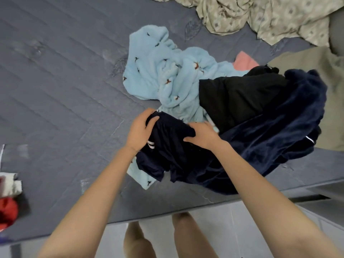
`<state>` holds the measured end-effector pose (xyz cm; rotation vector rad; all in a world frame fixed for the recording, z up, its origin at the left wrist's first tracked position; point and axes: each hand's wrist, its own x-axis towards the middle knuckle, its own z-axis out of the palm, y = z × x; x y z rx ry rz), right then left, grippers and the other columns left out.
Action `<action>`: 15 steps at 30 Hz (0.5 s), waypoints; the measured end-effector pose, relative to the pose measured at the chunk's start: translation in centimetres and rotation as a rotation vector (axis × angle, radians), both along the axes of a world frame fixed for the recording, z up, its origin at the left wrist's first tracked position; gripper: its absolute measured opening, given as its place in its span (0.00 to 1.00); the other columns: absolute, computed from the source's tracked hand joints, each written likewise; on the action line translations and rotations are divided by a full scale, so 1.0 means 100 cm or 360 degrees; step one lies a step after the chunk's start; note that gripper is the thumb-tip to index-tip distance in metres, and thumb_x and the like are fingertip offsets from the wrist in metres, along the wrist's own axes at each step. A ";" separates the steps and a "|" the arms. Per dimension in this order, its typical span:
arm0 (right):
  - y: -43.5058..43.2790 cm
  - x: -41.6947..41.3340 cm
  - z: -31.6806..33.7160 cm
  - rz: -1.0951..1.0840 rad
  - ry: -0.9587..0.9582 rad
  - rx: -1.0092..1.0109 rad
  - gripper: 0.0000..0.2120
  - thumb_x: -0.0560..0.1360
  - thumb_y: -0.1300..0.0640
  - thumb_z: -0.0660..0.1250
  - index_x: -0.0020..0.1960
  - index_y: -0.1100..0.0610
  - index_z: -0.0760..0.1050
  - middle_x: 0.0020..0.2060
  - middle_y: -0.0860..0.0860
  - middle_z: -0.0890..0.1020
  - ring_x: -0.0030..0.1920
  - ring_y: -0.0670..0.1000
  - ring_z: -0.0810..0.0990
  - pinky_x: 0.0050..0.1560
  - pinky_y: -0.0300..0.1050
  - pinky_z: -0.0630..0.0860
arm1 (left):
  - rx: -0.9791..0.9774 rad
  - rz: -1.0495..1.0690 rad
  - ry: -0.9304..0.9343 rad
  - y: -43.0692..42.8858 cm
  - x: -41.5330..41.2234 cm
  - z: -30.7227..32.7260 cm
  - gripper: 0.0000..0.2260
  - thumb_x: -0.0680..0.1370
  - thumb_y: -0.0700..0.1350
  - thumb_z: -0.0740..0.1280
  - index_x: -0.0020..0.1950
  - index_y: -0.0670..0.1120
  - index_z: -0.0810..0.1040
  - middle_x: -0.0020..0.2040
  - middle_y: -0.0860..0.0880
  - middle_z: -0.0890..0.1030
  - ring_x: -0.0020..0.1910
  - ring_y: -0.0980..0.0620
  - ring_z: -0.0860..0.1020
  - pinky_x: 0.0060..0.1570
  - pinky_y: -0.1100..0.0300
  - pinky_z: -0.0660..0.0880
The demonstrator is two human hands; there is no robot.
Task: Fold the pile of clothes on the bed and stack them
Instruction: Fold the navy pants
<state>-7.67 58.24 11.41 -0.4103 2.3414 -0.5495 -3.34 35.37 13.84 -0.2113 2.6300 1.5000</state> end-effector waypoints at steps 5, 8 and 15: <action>-0.036 0.015 0.041 0.0066 0.0015 0.0066 0.15 0.75 0.49 0.70 0.48 0.62 0.79 0.45 0.55 0.80 0.48 0.56 0.78 0.51 0.53 0.75 | 0.0035 0.0134 0.0139 -0.041 0.019 0.054 0.05 0.83 0.39 0.61 0.54 0.49 0.74 0.47 0.63 0.76 0.46 0.71 0.74 0.51 0.74 0.67; -0.062 0.024 0.063 0.0146 0.0169 0.0062 0.12 0.74 0.50 0.70 0.39 0.58 0.73 0.40 0.55 0.76 0.47 0.58 0.77 0.45 0.51 0.71 | 0.0019 0.0181 0.0190 -0.072 0.035 0.079 0.05 0.83 0.39 0.61 0.54 0.47 0.75 0.46 0.61 0.77 0.46 0.71 0.74 0.50 0.74 0.68; -0.139 0.052 0.109 0.0375 0.0516 0.0112 0.13 0.75 0.48 0.70 0.52 0.57 0.77 0.55 0.55 0.78 0.71 0.55 0.64 0.75 0.50 0.46 | 0.0048 0.0288 0.0298 -0.159 0.080 0.111 0.05 0.83 0.40 0.61 0.53 0.41 0.76 0.47 0.50 0.79 0.46 0.57 0.75 0.51 0.66 0.71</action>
